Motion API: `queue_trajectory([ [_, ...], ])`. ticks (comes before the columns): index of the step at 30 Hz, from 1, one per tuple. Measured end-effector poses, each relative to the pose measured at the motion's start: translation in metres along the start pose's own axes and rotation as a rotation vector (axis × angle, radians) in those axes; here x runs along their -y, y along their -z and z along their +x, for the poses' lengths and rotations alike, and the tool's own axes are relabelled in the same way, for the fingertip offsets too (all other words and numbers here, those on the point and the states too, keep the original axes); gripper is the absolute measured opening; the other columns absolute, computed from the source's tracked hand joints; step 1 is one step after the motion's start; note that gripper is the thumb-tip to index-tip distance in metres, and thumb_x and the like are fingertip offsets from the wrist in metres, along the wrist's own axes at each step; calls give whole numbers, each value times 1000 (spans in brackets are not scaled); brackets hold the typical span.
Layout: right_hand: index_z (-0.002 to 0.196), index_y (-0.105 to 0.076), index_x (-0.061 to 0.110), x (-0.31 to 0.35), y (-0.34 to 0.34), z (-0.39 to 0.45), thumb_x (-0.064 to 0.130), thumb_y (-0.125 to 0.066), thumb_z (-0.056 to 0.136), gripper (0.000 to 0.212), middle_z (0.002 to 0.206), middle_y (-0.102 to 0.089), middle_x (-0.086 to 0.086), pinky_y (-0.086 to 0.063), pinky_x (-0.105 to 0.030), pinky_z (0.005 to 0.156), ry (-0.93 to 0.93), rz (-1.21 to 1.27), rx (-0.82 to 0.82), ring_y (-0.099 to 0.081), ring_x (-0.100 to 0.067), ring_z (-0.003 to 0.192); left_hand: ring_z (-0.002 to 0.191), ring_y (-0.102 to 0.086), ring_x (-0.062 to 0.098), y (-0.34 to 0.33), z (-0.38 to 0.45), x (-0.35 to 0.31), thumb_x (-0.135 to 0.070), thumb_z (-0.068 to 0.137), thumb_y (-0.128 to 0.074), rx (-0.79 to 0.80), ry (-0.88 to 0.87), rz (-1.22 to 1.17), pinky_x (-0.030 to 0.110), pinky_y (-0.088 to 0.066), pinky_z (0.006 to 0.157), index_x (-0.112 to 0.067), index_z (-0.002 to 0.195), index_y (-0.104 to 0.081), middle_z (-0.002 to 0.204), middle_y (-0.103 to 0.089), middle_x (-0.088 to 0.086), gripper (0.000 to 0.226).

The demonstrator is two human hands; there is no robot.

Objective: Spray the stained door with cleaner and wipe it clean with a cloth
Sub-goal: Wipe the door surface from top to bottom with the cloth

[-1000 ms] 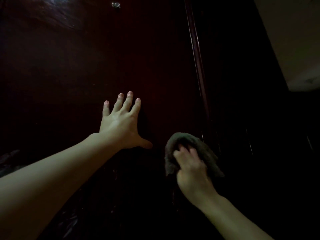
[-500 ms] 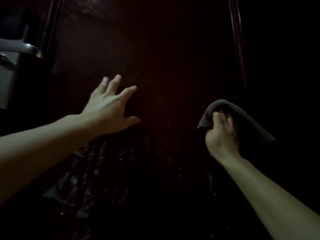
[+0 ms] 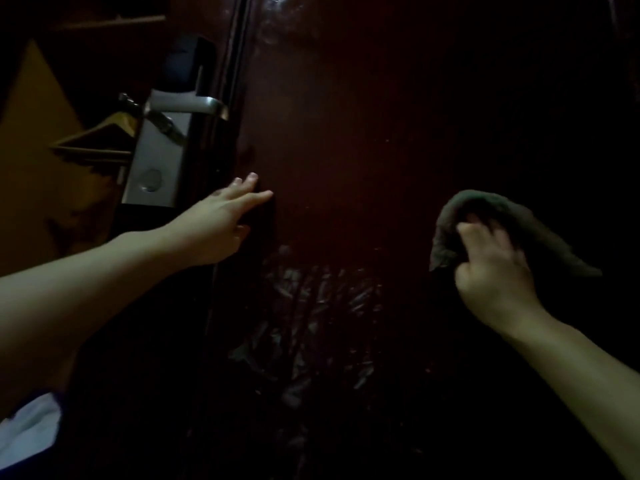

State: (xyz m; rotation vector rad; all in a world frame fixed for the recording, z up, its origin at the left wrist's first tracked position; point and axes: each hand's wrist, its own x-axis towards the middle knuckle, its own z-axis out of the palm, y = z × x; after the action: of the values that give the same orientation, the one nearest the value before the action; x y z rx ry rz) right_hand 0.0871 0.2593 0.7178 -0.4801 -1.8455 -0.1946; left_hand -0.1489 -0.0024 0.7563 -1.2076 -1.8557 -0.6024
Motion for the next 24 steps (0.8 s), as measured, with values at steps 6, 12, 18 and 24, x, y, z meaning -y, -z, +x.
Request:
queue_trajectory([
  [6, 143, -34, 25, 110, -61, -16, 12, -41, 88, 57, 156, -20, 5, -9, -41, 115, 235, 22, 124, -11, -23, 143, 148, -4, 17, -7, -24, 27, 10, 82, -54, 34, -60, -7, 29, -14, 116, -30, 150, -26, 161, -6, -6, 84],
  [12, 126, -43, 35, 151, -113, -24, 25, -26, 87, 45, 146, -39, 7, -25, -48, 113, 537, 122, 147, -33, -21, 136, 146, 2, 8, 0, -29, 38, 11, 81, -57, 117, -78, 7, 26, -13, 114, -36, 150, -15, 159, 4, -15, 94],
  [18, 131, -49, 5, 172, -94, 11, -8, -47, 81, 52, 146, -37, -17, -10, -22, 113, 283, 300, -18, -26, -34, 138, 144, 12, 4, -6, -33, 43, 2, 82, -64, 155, -65, -10, 35, -15, 115, -35, 152, -3, 158, 14, -18, 100],
  [24, 124, -55, 18, 205, -117, -45, 12, -32, 89, 42, 143, -44, -3, -9, -19, 112, 565, 301, 124, -31, -12, 137, 146, 6, 7, -9, -33, 47, 4, 80, -63, 103, -85, 8, 39, -22, 119, -28, 153, -3, 160, 12, -14, 100],
])
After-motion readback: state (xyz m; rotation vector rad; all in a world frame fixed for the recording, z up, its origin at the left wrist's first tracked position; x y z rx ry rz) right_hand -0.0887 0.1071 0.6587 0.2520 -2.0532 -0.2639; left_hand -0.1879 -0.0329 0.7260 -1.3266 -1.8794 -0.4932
